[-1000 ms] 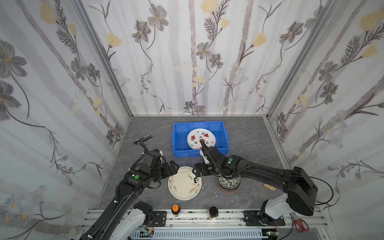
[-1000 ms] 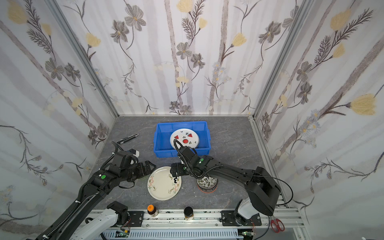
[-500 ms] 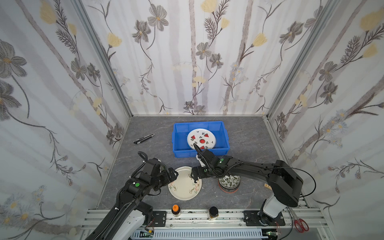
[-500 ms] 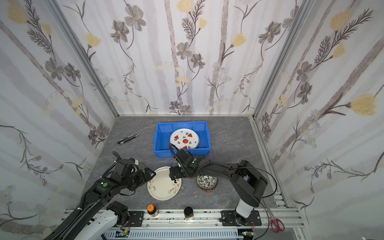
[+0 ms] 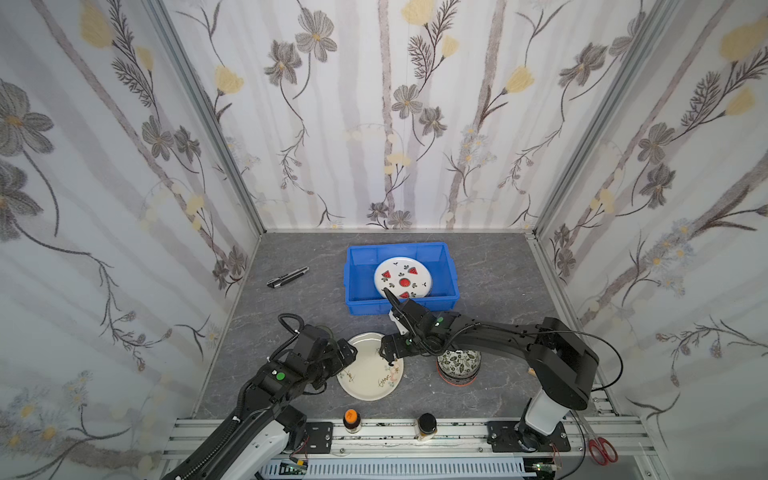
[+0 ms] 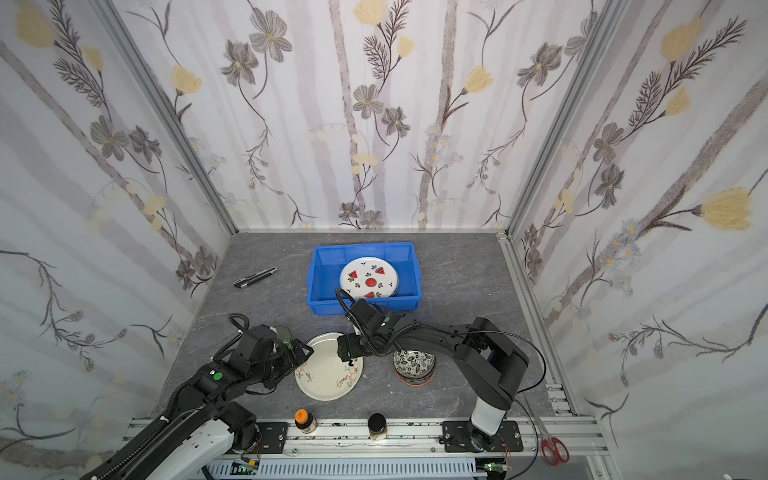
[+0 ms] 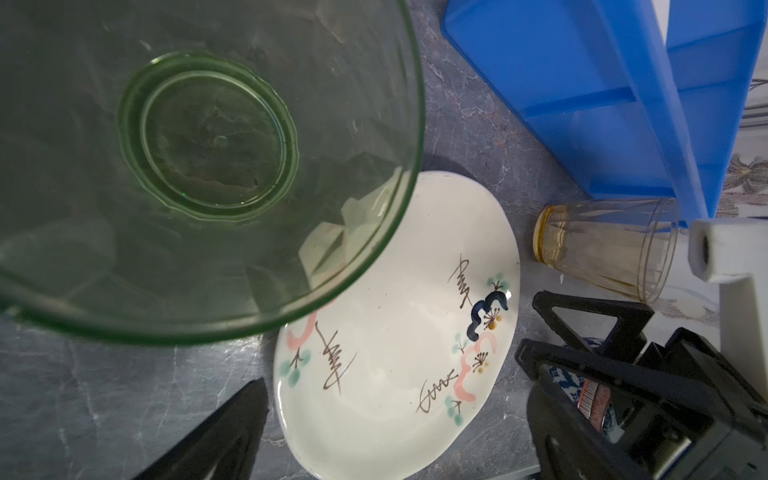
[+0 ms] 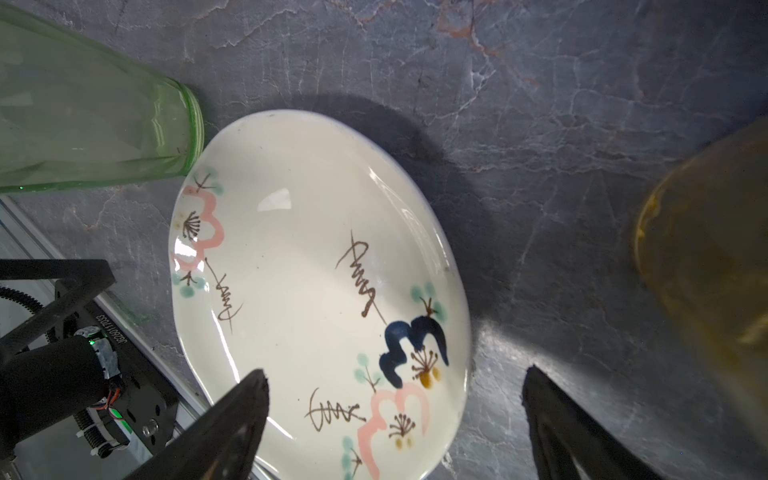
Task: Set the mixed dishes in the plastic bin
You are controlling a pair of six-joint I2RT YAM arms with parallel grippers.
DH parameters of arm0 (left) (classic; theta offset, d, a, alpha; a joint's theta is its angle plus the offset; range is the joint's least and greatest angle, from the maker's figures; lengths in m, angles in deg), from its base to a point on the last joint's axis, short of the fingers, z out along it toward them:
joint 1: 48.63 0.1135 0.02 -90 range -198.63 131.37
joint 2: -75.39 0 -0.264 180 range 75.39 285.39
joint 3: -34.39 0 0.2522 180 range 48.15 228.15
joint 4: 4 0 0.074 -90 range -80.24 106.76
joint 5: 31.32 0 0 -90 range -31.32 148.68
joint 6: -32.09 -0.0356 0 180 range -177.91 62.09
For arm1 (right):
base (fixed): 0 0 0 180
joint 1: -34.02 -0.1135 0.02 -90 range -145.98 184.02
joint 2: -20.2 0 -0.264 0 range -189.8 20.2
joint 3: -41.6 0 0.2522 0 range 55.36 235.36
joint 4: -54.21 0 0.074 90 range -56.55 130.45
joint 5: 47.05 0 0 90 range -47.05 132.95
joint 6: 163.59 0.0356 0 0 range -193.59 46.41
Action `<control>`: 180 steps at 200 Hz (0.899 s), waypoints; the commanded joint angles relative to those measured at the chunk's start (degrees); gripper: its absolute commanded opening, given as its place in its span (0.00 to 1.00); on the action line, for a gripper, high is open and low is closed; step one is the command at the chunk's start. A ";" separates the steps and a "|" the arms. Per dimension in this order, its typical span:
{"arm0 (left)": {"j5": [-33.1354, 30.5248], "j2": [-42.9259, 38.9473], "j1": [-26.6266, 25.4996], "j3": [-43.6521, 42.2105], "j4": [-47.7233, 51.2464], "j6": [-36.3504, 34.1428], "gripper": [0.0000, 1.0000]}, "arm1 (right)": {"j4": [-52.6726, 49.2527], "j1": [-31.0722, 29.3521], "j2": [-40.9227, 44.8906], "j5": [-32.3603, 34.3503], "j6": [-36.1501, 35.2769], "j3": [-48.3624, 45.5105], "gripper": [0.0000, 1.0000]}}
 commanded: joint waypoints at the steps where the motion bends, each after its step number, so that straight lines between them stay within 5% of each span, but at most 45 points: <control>1: -2.83 0.21 -0.92 -0.40 -2.20 2.25 1.00 | 1.93 -0.17 -0.56 -0.81 -0.50 0.44 0.94; 180: -11.08 7.04 -8.62 -3.61 -8.15 5.03 1.00 | 5.10 -0.31 -1.70 -4.32 -0.16 -0.94 0.92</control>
